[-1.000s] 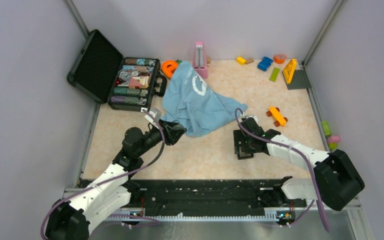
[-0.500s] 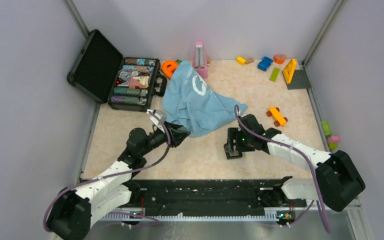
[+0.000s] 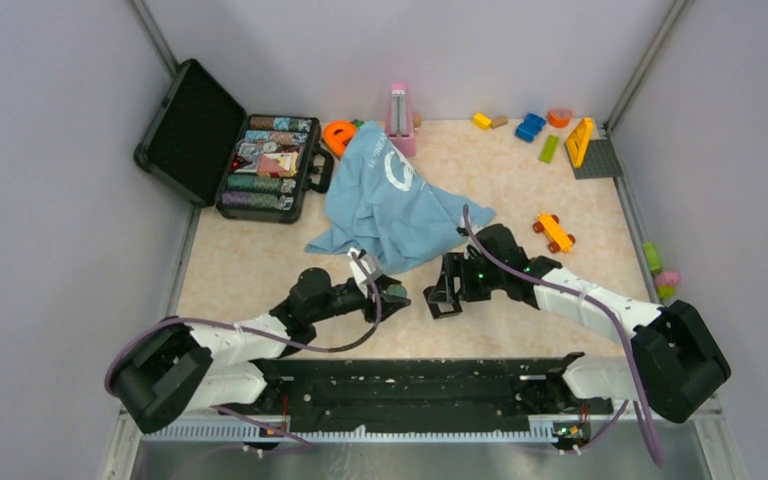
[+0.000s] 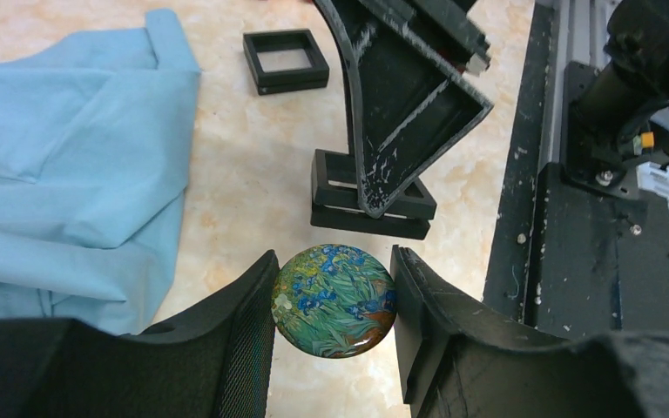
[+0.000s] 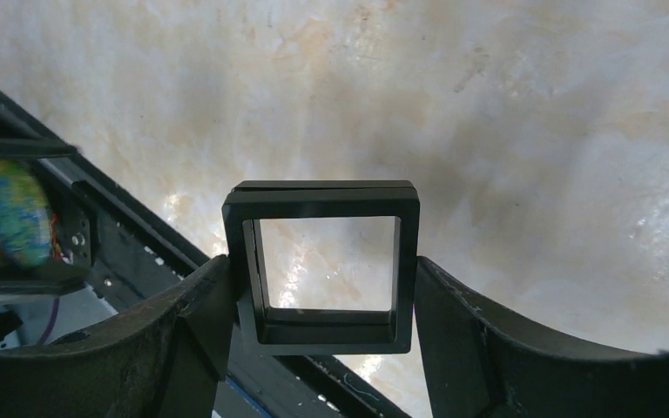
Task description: Remove the brooch from the garment
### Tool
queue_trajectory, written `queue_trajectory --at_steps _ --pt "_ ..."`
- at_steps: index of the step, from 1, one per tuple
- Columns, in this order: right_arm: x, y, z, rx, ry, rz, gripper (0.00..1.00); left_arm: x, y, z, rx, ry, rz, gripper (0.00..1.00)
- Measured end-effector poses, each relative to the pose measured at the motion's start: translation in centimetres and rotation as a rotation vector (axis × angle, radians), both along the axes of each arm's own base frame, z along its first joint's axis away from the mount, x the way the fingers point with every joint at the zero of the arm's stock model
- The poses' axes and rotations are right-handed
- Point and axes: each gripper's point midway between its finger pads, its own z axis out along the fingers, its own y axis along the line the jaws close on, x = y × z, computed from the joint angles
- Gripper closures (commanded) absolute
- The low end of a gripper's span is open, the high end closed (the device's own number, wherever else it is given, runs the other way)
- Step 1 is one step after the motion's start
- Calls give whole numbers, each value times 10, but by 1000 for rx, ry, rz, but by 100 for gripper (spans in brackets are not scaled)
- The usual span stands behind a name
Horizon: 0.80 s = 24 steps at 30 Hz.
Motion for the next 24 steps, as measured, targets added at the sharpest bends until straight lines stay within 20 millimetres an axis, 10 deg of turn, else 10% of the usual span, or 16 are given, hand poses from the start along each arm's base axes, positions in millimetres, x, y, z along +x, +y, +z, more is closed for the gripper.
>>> queue_trajectory --at_steps 8,24 --pt "-7 9 9 53 0 56 50 -3 -11 -31 89 -26 -51 100" --pt "-21 13 23 113 -23 103 54 -20 -27 -20 85 -198 -201 100"
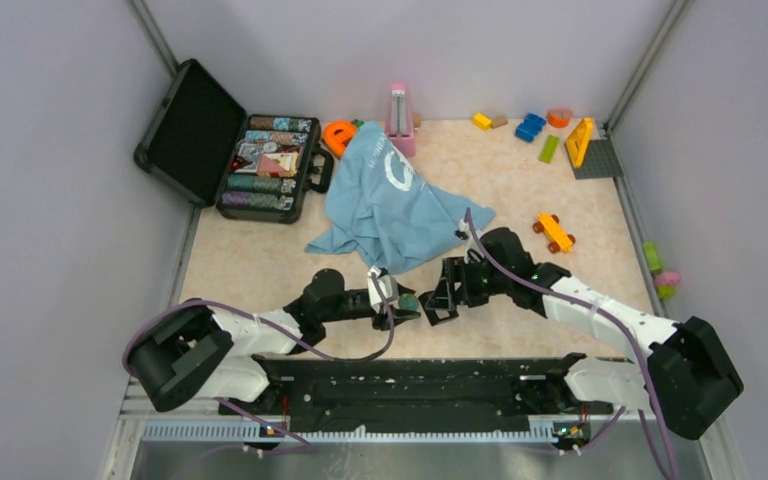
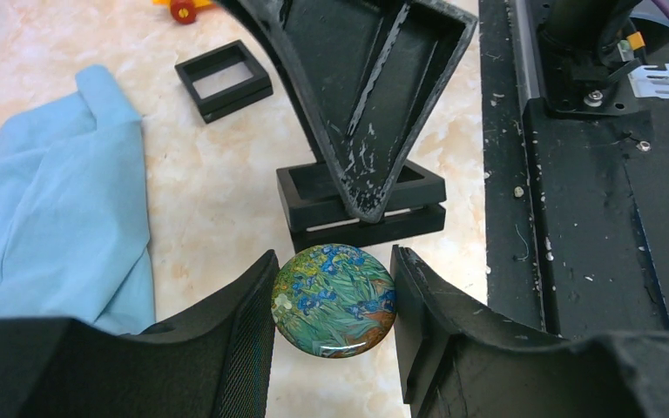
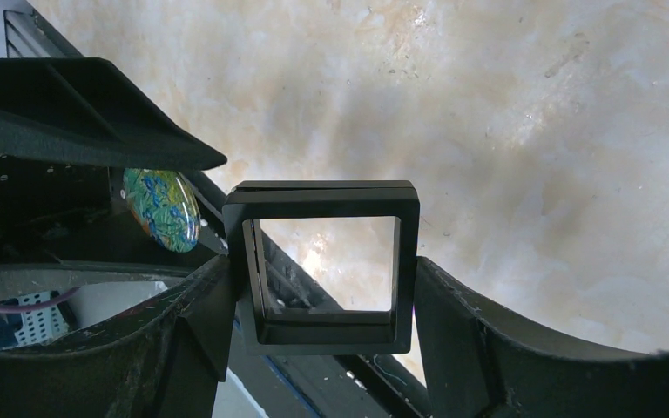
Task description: Remove the brooch from the garment
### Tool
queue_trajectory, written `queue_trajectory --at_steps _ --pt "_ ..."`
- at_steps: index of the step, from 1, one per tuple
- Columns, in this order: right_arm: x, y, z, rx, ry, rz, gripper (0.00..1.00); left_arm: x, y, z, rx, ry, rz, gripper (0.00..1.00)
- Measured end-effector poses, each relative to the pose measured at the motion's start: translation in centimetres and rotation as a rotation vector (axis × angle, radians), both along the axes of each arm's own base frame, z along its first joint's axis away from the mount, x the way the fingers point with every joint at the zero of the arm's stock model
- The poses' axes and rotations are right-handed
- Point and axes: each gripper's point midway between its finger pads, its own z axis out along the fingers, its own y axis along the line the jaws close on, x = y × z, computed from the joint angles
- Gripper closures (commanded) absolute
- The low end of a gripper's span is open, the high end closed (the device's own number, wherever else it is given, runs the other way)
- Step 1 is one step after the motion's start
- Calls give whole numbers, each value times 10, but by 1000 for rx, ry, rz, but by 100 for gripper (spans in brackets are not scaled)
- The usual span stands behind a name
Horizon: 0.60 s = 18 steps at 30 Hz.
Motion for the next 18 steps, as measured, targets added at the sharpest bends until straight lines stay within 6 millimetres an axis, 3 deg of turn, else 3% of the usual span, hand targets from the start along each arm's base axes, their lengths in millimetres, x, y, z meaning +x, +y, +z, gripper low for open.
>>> queue_trajectory --at_steps 11,18 --pt "-6 2 2 6 -4 20 55 0 -9 9 6 -52 -47 100" --pt "-7 2 11 25 -26 12 55 0 -9 1 26 -34 -43 100"
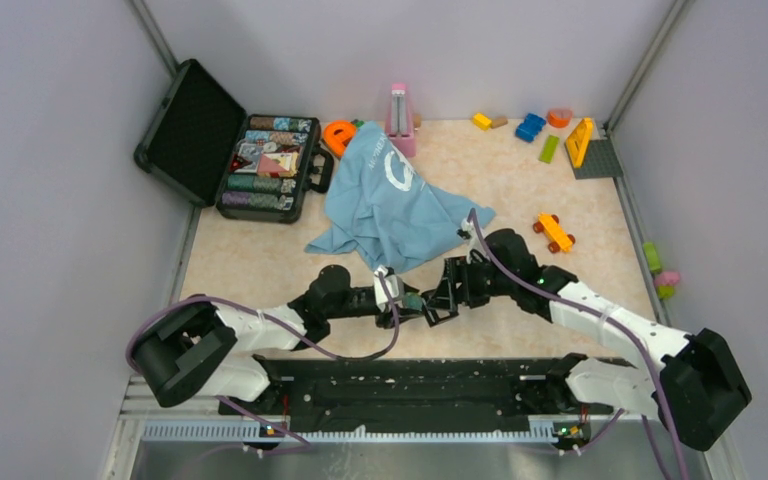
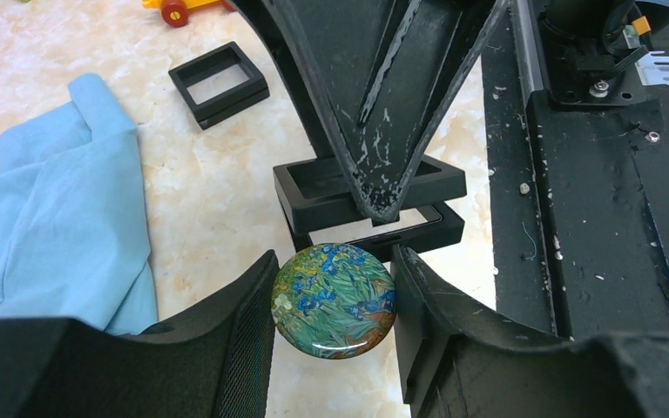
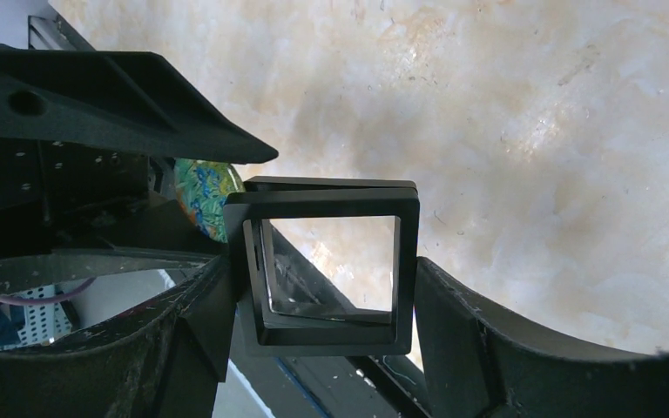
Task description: Remove the brooch from the garment
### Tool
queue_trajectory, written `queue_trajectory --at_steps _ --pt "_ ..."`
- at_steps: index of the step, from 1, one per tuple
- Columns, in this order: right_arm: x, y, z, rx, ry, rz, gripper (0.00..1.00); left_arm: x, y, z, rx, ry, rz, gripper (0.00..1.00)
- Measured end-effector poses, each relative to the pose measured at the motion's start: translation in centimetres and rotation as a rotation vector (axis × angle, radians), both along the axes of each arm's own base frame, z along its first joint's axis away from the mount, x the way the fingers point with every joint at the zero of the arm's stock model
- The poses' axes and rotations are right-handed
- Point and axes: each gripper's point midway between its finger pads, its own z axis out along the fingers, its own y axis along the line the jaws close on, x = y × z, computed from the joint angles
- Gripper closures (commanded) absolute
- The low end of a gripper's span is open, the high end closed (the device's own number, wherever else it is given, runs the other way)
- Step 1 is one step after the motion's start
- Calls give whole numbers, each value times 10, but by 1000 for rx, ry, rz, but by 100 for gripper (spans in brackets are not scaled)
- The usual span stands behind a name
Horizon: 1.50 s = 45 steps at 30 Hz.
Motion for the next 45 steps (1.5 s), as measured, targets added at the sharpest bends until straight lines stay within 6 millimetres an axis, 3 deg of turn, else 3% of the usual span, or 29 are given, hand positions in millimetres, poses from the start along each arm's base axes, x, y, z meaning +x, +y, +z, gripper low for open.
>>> queue_trajectory --at_steps 9,23,26,35,40,45 --pt "2 -1 8 18 -14 -32 57 3 1 -4 12 12 19 100" --pt "7 8 -4 111 49 -115 57 9 20 -45 167 131 136 100" --pt "11 10 -9 128 53 -136 57 13 23 -42 170 128 168 100" --pt "27 20 -24 142 55 -168 57 18 28 -9 104 70 209 100" --pt "32 24 -23 166 55 -175 57 18 29 -12 108 69 211 100" --pt "35 29 -14 206 44 -173 57 21 25 -31 135 88 210 100"
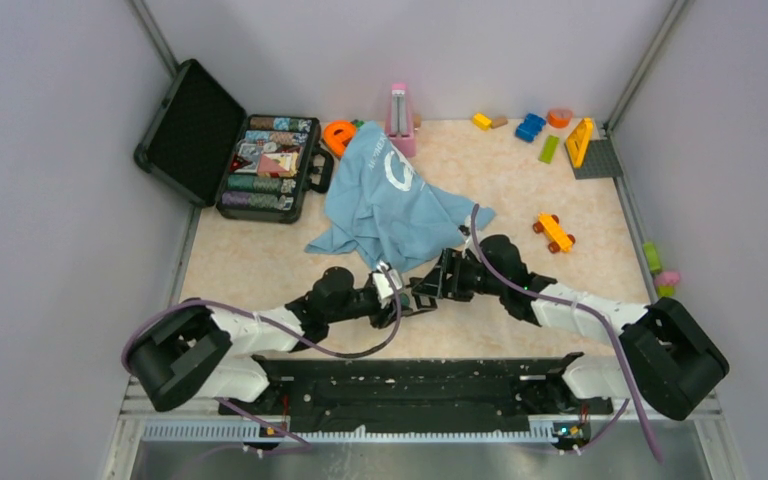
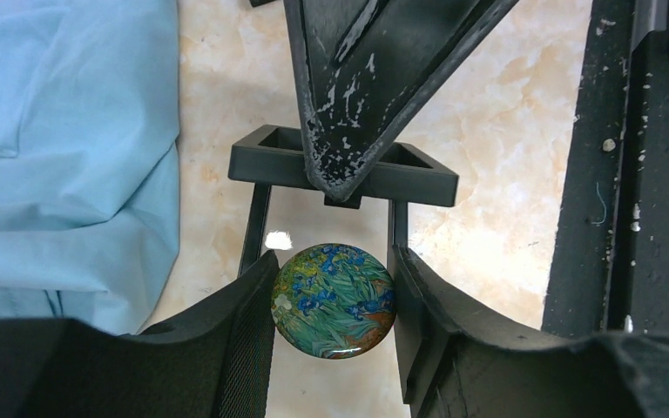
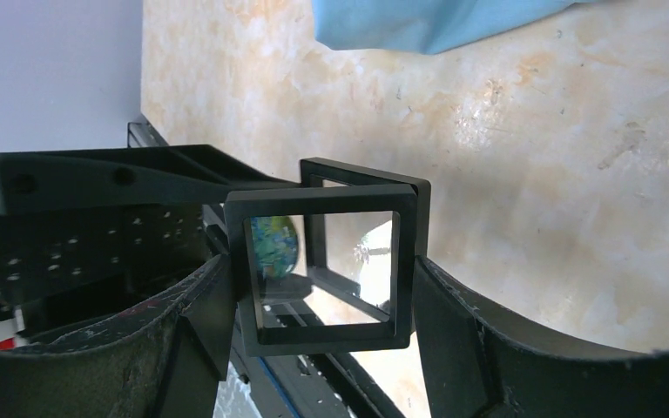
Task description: Remove the brooch from the garment
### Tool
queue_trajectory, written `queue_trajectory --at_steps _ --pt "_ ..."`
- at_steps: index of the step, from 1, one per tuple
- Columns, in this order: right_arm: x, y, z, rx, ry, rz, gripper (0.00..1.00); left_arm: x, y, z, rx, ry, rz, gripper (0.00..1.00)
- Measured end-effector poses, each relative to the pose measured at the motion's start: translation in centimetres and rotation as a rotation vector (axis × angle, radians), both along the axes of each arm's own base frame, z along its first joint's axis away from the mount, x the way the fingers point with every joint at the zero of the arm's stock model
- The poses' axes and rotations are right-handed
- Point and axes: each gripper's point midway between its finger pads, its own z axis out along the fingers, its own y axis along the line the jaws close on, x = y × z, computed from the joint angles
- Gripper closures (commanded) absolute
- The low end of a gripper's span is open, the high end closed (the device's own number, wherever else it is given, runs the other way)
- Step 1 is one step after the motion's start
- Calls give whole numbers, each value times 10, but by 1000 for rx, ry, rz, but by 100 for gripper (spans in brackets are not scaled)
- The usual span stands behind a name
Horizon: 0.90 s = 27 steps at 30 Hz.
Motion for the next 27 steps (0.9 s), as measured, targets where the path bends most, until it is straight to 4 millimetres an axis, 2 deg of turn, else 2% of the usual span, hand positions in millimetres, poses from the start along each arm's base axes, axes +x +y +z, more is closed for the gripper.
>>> queue_trajectory --at_steps 4,13,18,27 --pt "-1 1 2 11 2 8 57 3 -3 -10 8 5 0 100" --pt "-7 4 0 37 20 35 57 4 -8 -7 0 -53 -41 100" --pt "-14 7 -8 50 65 56 58 3 -10 -12 12 -76 -70 99" --pt "-15 10 -5 72 68 68 58 -3 -17 -17 0 -77 -126 99"
